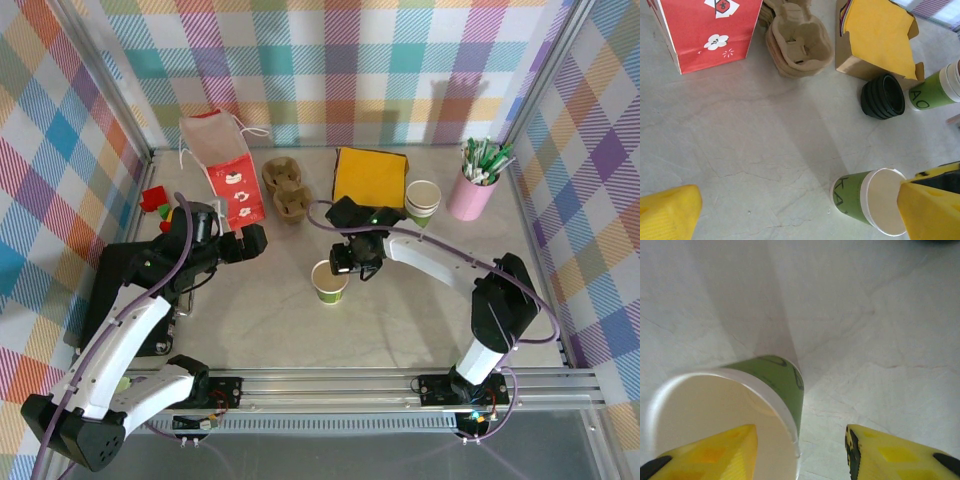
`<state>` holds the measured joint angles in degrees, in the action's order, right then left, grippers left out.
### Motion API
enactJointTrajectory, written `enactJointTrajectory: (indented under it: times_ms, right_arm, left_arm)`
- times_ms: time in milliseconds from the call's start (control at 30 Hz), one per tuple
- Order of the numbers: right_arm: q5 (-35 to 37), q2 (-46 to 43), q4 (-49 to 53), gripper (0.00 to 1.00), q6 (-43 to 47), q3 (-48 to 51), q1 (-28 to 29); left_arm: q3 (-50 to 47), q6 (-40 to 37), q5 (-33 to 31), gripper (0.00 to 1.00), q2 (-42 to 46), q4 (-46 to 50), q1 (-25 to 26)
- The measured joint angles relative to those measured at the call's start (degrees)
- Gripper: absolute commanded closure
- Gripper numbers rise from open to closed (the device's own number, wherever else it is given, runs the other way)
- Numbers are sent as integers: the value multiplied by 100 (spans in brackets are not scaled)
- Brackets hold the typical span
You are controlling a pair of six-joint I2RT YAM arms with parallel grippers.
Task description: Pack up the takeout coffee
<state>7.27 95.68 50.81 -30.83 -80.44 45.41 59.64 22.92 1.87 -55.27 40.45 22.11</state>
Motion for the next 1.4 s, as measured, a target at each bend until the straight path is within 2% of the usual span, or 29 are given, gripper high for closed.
enactJointTrajectory:
  times_ms: [100,300,667,833,1067,1400]
  right_arm:
    - [343,4,273,40,59,-710,0]
    - [1152,319,612,39,173,-1912,-140]
    - [1421,2444,800,41,321,-3432,-1034]
    - [1331,2920,916,43,310,-3615,-1224]
    - [1023,3040,925,44,271,-3613,-1279]
    - [848,3174,883,57,186,-3578,-1307]
  left_arm:
    - [2,0,-2,0,39,4,0]
    - [11,0,-74,0,249,44,0]
    - [22,0,-151,0,531,212,0]
    - [22,0,-151,0,557,245,0]
    - [22,0,-146,0,555,269,0]
    - [22,2,-146,0,546,269,0]
